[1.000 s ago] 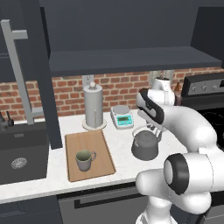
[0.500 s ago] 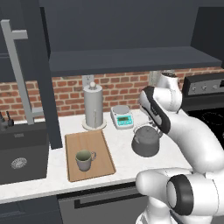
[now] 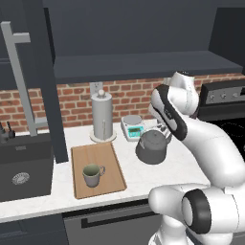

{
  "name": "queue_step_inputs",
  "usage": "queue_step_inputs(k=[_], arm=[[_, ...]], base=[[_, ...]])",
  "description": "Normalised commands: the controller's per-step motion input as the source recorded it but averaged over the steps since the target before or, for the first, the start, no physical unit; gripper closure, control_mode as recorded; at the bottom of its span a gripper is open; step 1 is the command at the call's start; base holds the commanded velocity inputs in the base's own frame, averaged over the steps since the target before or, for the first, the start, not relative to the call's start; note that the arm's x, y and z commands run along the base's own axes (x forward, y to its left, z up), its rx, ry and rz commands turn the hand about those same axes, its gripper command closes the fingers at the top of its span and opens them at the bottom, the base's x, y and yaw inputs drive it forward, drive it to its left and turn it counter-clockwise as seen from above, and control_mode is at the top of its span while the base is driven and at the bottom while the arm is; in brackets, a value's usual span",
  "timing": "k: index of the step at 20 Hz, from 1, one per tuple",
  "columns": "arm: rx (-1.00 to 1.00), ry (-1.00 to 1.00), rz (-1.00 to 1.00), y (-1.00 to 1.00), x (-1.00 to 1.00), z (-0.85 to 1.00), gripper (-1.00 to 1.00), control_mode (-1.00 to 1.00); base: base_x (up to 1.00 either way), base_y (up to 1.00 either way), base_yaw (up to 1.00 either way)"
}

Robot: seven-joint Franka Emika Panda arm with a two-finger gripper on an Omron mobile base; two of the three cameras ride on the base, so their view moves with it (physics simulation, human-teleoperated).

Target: Pick the kettle from the counter and place it on the tray. Then pick the mug from the cabinet and place it on the tray. Then close the cabinet doors.

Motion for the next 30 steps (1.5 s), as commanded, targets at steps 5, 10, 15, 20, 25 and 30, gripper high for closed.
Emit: queue_step_inputs(k=[5,10,15,20,25,30], arm=[[0.09,0.0,0.0,0.35,0.06,0.11,1.0,-1.0],[0.09,0.0,0.0,0.39,0.0,0.0,1.0,-1.0],[0.03,0.0,0.0,0.54,0.0,0.0,1.0,-1.0],[0.0,0.0,0.0,0.61,0.11,0.0,1.0,-1.0],[0.0,0.0,-0.02,0.56,0.25,0.0,1.0,-1.0],[0.0,0.0,-0.03,0.33,0.27,0.0,1.0,-1.0]], base=[[0.0,0.0,0.0],[0.0,0.0,0.0],[0.0,0.0,0.0],[0.0,0.0,0.0],[0.0,0.0,0.0],[0.0,0.0,0.0]])
